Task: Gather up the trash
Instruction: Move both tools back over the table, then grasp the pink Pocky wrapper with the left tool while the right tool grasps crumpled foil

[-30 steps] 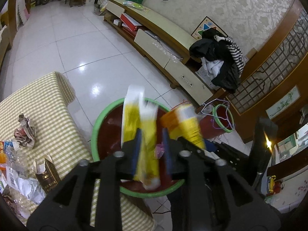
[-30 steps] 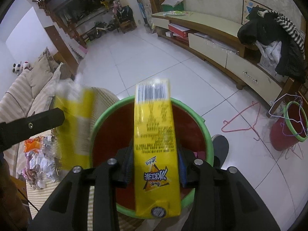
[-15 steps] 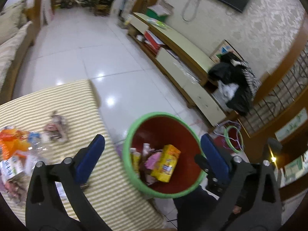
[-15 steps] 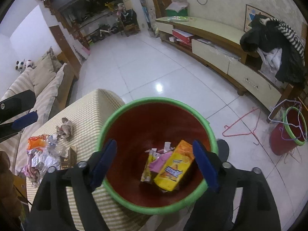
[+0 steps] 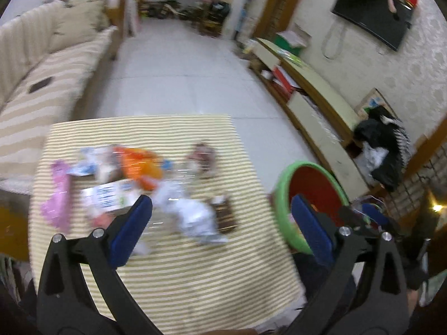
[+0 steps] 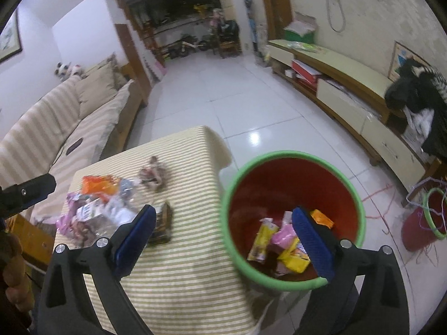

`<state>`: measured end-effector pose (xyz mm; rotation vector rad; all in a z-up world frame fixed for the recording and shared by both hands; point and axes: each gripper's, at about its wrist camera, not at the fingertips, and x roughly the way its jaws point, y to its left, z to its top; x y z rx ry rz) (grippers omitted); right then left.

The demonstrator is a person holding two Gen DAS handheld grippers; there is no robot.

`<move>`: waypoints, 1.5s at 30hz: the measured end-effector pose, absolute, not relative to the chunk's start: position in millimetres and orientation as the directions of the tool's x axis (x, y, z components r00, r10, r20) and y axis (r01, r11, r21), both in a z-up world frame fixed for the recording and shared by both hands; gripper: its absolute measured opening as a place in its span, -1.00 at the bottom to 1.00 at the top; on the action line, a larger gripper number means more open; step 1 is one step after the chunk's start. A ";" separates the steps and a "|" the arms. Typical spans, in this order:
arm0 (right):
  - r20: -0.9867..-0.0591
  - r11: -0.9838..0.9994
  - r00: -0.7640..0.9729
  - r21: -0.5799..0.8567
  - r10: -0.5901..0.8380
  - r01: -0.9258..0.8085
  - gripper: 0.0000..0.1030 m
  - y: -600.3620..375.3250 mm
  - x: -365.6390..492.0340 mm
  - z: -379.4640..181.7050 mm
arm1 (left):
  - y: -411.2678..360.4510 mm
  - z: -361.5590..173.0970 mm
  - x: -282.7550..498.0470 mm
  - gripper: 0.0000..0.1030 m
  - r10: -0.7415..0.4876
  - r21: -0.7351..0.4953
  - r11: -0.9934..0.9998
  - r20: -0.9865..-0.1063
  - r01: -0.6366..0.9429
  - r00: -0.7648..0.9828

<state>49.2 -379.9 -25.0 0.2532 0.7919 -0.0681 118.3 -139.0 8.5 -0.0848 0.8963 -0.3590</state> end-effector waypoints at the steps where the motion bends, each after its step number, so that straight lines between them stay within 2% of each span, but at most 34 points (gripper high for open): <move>1: -0.708 0.971 0.705 0.197 0.042 0.139 0.84 -371.7 49.8 -23.3 | -123.6 8.9 115.2 0.89 -0.304 -0.200 0.951 -0.752 0.237 0.585; 4: -0.701 0.977 0.710 0.189 0.062 0.102 0.86 -350.5 52.6 -17.9 | -89.4 8.7 110.3 0.89 -0.272 -0.199 0.962 -0.765 0.187 0.584; 10: -0.674 0.984 0.738 0.153 0.041 0.086 0.86 -307.8 56.1 -22.0 | -17.8 19.1 92.9 0.89 -0.222 -0.196 0.974 -0.735 0.112 0.641; 14: -0.711 0.993 0.699 0.113 0.073 0.012 0.86 -276.8 63.2 -34.5 | 18.7 14.3 90.1 0.89 -0.157 -0.161 0.985 -0.740 0.054 0.654; 18: -0.744 0.993 0.658 0.109 0.113 -0.047 0.86 -252.7 71.8 -45.6 | 49.4 -4.0 94.3 0.89 -0.161 -0.196 0.981 -0.762 0.014 0.627; 25: -0.772 0.992 0.624 0.092 0.125 -0.085 0.86 -226.7 84.6 -65.4 | 75.2 -32.3 109.5 0.89 -0.170 -0.218 0.976 -0.792 -0.012 0.586; 34: -0.805 0.990 0.580 0.067 0.128 -0.126 0.83 -216.3 113.6 -90.7 | 76.9 -63.1 144.5 0.89 -0.149 -0.183 0.983 -0.823 -0.006 0.548; 40: -0.826 0.983 0.552 0.013 0.116 -0.185 0.48 -204.2 131.7 -111.6 | 81.3 -87.9 169.4 0.77 -0.128 -0.162 0.987 -0.852 -0.022 0.507; 43: -0.835 0.980 0.539 0.002 0.112 -0.201 0.46 -199.6 142.7 -123.2 | 84.0 -101.9 180.6 0.66 -0.118 -0.150 0.988 -0.868 -0.028 0.483; 45: -0.836 0.977 0.537 -0.005 0.112 -0.212 0.46 -197.8 146.6 -128.1 | 85.7 -109.0 186.2 0.66 -0.113 -0.146 0.989 -0.874 -0.034 0.472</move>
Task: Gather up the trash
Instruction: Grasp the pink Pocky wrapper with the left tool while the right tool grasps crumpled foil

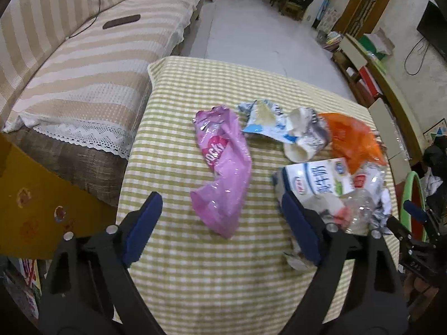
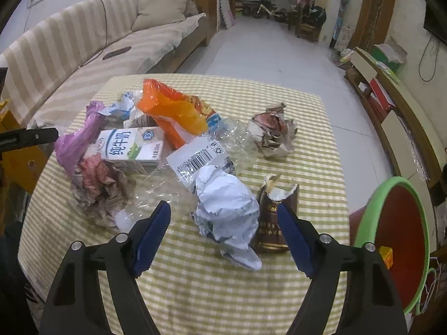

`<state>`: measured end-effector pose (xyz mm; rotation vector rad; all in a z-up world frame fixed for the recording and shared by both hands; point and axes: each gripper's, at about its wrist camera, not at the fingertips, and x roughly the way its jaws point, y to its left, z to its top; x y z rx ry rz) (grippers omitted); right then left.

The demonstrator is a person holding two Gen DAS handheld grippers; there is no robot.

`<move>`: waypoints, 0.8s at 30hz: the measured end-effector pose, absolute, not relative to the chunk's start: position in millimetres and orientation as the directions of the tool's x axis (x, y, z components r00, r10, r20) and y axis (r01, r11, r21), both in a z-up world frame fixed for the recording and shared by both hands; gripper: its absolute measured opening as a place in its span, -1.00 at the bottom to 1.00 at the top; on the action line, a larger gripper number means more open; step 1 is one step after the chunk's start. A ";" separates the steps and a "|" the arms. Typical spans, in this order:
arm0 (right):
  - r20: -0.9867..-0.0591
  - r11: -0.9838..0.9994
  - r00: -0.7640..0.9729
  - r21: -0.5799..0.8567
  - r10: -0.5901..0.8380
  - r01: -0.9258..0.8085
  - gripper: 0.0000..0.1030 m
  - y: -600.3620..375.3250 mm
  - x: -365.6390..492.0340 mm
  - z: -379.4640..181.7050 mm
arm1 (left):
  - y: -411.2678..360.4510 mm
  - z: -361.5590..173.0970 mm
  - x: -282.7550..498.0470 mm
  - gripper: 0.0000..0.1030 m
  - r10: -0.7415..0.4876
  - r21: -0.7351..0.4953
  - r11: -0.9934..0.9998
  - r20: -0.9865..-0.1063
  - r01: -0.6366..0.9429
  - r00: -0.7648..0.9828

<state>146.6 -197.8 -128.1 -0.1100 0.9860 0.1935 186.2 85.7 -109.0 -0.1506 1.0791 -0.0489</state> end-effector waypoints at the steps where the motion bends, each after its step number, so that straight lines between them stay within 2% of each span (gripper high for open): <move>1: -0.836 0.975 0.537 -0.014 0.111 -0.223 0.44 -196.0 149.1 -131.5 | 87.3 -113.2 189.9 0.65 -0.114 -0.148 0.988 -0.878 -0.036 0.464; 4: -0.838 0.970 0.536 -0.032 0.105 -0.240 0.33 -191.8 153.5 -136.6 | 88.3 -122.6 198.7 0.59 -0.120 -0.151 0.988 -0.886 -0.034 0.447; 9: -0.843 0.961 0.530 -0.064 0.092 -0.269 0.32 -185.4 157.2 -146.4 | 79.6 -135.5 207.9 0.59 -0.141 -0.156 0.988 -0.894 0.000 0.425; 10: -0.844 0.961 0.526 -0.050 0.105 -0.272 0.29 -185.9 157.2 -149.0 | 77.2 -139.9 209.0 0.54 -0.129 -0.139 0.990 -0.899 0.007 0.419; 13: -0.840 0.962 0.536 -0.070 0.085 -0.262 0.01 -186.3 156.8 -152.0 | 74.8 -148.4 210.3 0.28 -0.110 -0.115 0.993 -0.909 0.012 0.403; 14: -0.841 0.962 0.536 -0.078 0.077 -0.261 -0.02 -186.4 157.3 -152.9 | 74.5 -149.3 210.3 0.20 -0.112 -0.117 0.993 -0.910 0.010 0.400; 16: -0.841 0.962 0.536 -0.085 0.071 -0.260 -0.08 -187.9 158.4 -153.6 | 76.9 -152.1 209.9 -0.13 -0.117 -0.126 0.992 -0.912 0.004 0.392; 18: -0.842 0.959 0.536 -0.097 0.064 -0.265 -0.10 -187.7 158.5 -154.1 | 79.6 -152.7 208.5 -0.21 -0.122 -0.134 0.991 -0.912 -0.005 0.393; 21: -0.839 0.964 0.539 -0.082 0.070 -0.254 -0.20 -191.3 157.3 -152.5 | 79.3 -152.6 207.2 -0.48 -0.125 -0.139 0.990 -0.910 -0.007 0.396; 24: -0.835 0.968 0.542 -0.053 0.093 -0.247 -0.27 -197.2 153.7 -147.7 | 80.6 -146.2 203.3 -0.54 -0.126 -0.143 0.990 -0.902 -0.011 0.414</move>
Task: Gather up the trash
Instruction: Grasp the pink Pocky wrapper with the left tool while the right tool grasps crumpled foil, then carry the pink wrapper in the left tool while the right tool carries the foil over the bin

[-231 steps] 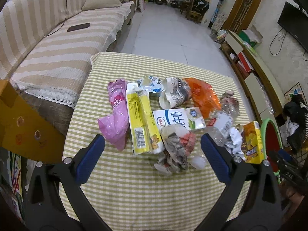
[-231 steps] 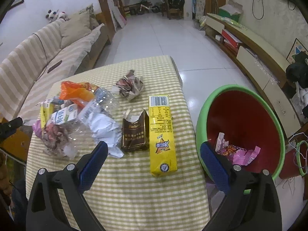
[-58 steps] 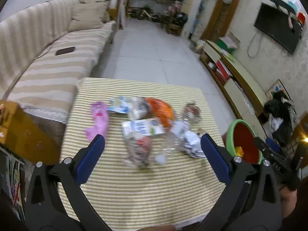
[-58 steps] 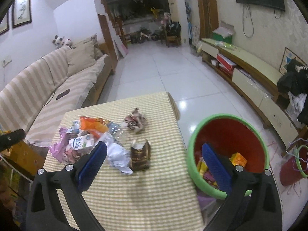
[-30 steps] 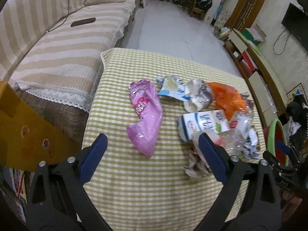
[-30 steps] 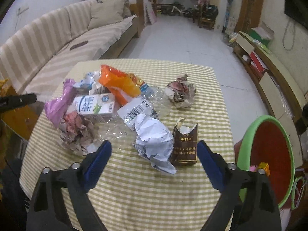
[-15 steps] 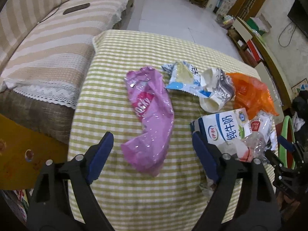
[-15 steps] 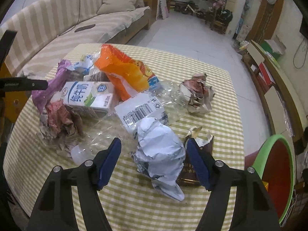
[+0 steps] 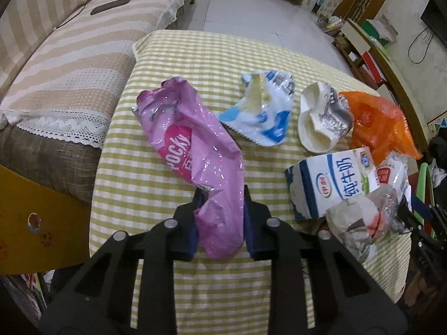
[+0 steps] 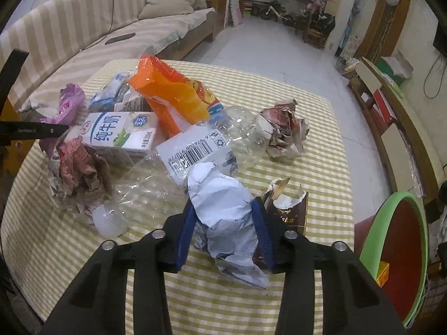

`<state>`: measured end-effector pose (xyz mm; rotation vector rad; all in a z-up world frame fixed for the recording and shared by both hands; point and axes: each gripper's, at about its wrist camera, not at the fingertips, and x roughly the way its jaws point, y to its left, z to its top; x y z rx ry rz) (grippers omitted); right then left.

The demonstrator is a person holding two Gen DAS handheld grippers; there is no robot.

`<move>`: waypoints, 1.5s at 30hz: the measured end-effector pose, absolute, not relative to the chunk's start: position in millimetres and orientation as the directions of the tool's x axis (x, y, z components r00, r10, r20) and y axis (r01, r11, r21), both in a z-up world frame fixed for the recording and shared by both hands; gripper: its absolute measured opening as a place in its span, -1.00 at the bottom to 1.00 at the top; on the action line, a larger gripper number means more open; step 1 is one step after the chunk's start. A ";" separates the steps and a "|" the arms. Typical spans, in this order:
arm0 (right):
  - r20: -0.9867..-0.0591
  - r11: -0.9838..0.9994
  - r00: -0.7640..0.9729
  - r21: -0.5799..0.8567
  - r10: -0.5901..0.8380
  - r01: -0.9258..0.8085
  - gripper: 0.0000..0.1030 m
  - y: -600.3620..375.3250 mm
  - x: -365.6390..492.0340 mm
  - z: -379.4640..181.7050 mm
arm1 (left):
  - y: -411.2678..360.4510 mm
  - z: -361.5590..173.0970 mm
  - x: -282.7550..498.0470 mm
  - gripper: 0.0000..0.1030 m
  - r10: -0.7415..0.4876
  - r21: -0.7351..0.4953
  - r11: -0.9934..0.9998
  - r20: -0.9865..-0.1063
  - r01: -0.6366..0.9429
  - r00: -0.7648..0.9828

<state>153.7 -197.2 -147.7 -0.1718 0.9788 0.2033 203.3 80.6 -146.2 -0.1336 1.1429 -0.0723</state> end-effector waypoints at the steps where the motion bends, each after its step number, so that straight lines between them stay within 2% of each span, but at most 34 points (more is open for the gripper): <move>1: -0.835 0.968 0.543 -0.050 0.095 -0.246 -0.27 -197.2 151.8 -145.4 | 81.7 -144.7 203.3 -0.55 -0.127 -0.144 0.989 -0.899 -0.010 0.419; 18: -0.776 0.978 0.610 0.041 0.161 -0.205 -0.28 -213.4 118.3 -80.3 | 76.4 -84.4 158.2 -0.56 -0.154 -0.176 0.984 -0.846 0.005 0.511; 28: -0.733 0.985 0.660 0.086 0.166 -0.152 -0.28 -229.0 97.8 -46.0 | 46.1 -40.9 130.5 -0.56 -0.207 -0.196 0.977 -0.801 0.081 0.562; 45: -0.679 0.989 0.720 0.123 0.144 -0.082 -0.28 -268.0 64.7 -11.6 | -20.1 -8.6 105.3 -0.56 -0.298 -0.198 0.952 -0.770 0.232 0.565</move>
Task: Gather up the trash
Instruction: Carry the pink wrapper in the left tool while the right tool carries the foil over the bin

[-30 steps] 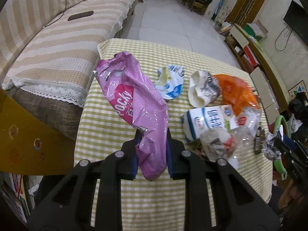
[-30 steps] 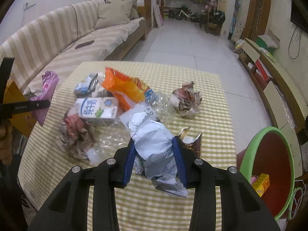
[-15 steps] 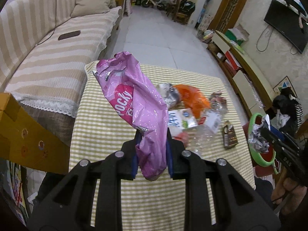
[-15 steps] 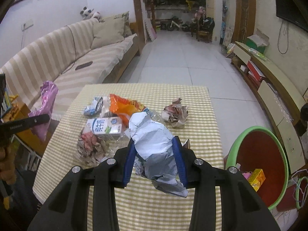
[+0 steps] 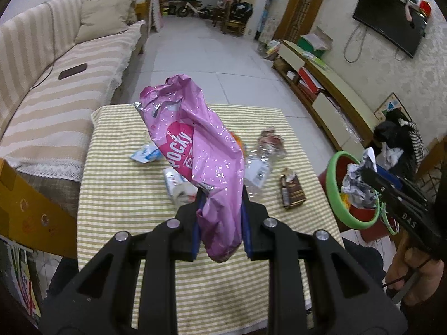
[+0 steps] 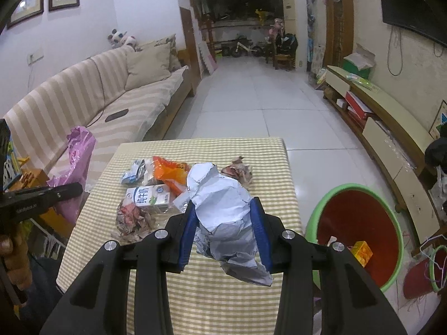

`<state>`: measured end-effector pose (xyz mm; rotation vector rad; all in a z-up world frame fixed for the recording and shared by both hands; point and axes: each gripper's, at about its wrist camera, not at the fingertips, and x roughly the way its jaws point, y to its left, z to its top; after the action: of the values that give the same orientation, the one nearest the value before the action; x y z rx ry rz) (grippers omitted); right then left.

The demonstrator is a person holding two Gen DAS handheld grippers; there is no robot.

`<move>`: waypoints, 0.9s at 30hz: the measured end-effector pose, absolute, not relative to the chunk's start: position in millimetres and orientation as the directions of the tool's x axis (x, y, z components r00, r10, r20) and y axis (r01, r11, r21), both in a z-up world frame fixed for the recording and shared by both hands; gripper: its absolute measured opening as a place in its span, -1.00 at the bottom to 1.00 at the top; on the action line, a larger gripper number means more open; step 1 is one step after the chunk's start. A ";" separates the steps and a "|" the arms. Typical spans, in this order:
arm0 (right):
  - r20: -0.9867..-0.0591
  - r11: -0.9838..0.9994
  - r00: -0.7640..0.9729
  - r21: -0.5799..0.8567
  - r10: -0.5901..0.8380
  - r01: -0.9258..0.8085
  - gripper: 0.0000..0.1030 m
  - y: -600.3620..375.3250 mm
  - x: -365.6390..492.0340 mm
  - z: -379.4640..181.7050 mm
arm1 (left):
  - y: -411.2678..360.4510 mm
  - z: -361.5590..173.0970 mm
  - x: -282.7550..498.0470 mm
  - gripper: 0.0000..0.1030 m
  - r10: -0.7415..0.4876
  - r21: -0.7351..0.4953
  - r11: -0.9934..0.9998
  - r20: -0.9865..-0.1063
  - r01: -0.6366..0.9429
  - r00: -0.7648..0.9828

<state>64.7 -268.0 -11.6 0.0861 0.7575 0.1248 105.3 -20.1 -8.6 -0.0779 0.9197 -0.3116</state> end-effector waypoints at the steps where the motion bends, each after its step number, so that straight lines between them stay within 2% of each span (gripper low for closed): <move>1: -0.677 0.989 0.722 0.126 0.141 -0.076 -0.28 -272.1 63.3 -10.7 | -26.4 -7.4 105.0 -0.56 -0.303 -0.197 0.950 -0.769 0.243 0.562; 15: -0.668 0.987 0.740 0.156 0.082 0.031 -0.28 -338.0 52.0 -5.0 | -102.4 -7.5 111.7 -0.56 -0.372 -0.191 0.908 -0.777 0.372 0.509; 27: -0.663 0.964 0.748 0.179 -0.032 0.199 -0.28 -432.3 43.9 -9.7 | -192.3 -14.4 126.3 -0.56 -0.463 -0.219 0.836 -0.775 0.504 0.431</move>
<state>43.9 -432.3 -9.7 0.2457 0.7171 -0.1276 126.3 -192.3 -14.4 0.0484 0.9499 -0.6030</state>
